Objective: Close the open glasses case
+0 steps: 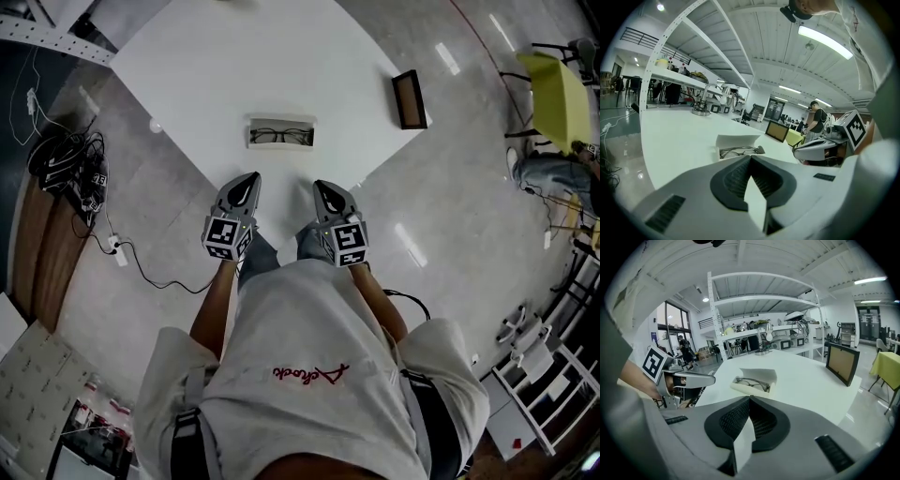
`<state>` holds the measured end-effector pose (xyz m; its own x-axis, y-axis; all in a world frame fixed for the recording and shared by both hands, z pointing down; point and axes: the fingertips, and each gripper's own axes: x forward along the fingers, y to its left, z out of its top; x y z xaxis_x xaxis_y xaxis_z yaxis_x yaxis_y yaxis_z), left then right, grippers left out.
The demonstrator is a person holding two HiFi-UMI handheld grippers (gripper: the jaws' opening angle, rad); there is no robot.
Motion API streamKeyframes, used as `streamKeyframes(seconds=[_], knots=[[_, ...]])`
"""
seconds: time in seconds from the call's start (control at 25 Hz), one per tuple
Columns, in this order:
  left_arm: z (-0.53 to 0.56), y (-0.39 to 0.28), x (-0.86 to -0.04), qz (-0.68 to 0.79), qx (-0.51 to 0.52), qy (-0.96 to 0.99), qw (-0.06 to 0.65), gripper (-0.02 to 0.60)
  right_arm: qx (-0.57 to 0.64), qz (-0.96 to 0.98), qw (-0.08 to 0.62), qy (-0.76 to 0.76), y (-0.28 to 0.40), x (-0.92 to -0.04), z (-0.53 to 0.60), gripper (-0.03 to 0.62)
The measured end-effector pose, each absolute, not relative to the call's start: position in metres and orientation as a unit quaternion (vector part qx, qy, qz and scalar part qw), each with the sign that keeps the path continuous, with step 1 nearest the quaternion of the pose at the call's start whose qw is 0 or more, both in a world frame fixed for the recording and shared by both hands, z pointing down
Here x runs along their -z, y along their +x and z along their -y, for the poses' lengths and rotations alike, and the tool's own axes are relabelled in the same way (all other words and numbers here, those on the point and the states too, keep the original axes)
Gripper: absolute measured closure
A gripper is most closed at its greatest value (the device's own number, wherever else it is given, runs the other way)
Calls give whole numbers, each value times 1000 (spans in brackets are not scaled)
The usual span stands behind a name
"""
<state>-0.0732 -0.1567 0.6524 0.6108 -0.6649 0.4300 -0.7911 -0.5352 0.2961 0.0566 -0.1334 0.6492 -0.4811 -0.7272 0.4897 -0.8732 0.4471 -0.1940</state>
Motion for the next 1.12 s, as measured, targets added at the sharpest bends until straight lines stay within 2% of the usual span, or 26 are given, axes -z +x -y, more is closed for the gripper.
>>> streamKeyframes(seconds=[1.12], knots=[[161, -81, -648, 444, -109, 854, 246, 557, -163, 862, 174, 448, 20, -655, 242, 582]])
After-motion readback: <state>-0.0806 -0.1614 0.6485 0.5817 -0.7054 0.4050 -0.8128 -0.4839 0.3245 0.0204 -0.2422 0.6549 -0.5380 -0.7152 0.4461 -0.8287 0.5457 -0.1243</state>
